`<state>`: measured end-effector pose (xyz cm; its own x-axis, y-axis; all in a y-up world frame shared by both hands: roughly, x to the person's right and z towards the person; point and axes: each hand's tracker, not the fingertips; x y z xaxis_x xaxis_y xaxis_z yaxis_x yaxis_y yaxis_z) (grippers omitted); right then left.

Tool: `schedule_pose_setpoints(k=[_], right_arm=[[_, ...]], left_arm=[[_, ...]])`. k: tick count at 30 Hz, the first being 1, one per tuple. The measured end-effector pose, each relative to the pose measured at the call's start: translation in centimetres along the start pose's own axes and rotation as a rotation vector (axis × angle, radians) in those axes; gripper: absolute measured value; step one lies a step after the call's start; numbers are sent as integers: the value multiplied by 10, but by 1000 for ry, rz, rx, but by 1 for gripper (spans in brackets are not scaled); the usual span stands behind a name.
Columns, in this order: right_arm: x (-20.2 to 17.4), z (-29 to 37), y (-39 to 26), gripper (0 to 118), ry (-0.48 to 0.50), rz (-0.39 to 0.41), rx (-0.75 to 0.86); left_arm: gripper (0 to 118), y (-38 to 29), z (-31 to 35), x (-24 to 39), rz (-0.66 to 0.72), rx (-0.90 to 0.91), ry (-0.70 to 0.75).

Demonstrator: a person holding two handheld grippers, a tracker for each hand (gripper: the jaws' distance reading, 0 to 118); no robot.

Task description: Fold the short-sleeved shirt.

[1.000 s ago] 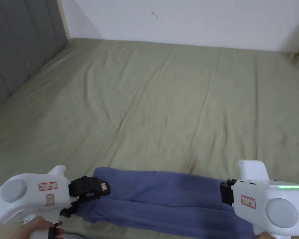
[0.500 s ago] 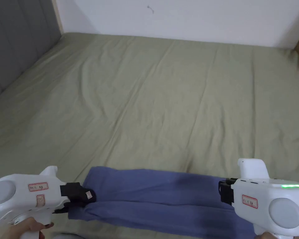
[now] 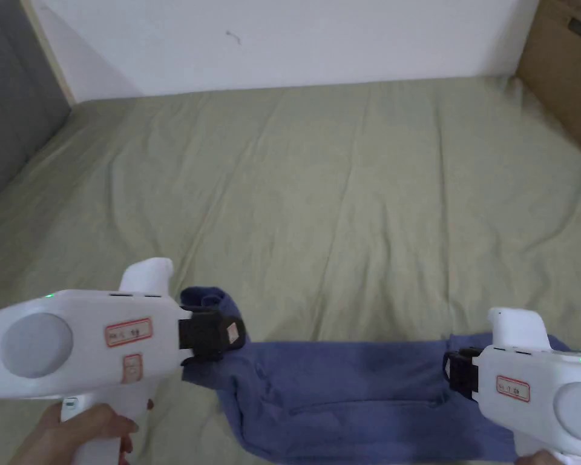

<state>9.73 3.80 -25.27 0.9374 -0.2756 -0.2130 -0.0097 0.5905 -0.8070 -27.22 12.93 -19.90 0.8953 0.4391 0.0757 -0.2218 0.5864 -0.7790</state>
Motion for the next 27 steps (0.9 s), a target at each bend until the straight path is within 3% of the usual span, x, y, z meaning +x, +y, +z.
schedule_pose_setpoints(k=[3, 8, 11, 12, 17, 18, 19, 20, 22, 24, 27], right_arm=[[23, 10, 0, 0, -12, -50, 26], [58, 23, -10, 0, -54, -107, 36], [76, 25, -17, 0, -79, -159, 24], [81, 27, -20, 0, -88, -172, 19], [91, 36, -27, 0, -108, -176, 21], [91, 37, -27, 0, -115, -169, 23], [91, 36, -26, 0, -120, -162, 24], [90, 37, -26, 0, -121, -153, 26], [86, 36, -25, 0, -116, -148, 36], [82, 34, -23, 0, -103, -146, 51], [76, 31, -22, 0, -101, -140, 58]], left_arm=[[3, 1, -45, 57, -208, -60, -34], [12, -20, -136, 103, -280, -198, -139], [80, -35, -185, 102, -209, -257, -90], [85, -38, -192, 99, -163, -271, -48], [82, -31, -161, 75, -27, -202, -192], [61, -27, -151, 70, -10, -180, -204], [25, -22, -140, 65, -19, -150, -198], [0, -20, -133, 62, -15, -130, -153], [0, -18, -126, 57, -56, -80, 0], [0, -22, -135, 45, -83, -134, 36], [0, -41, -157, 34, 26, -171, 7]])
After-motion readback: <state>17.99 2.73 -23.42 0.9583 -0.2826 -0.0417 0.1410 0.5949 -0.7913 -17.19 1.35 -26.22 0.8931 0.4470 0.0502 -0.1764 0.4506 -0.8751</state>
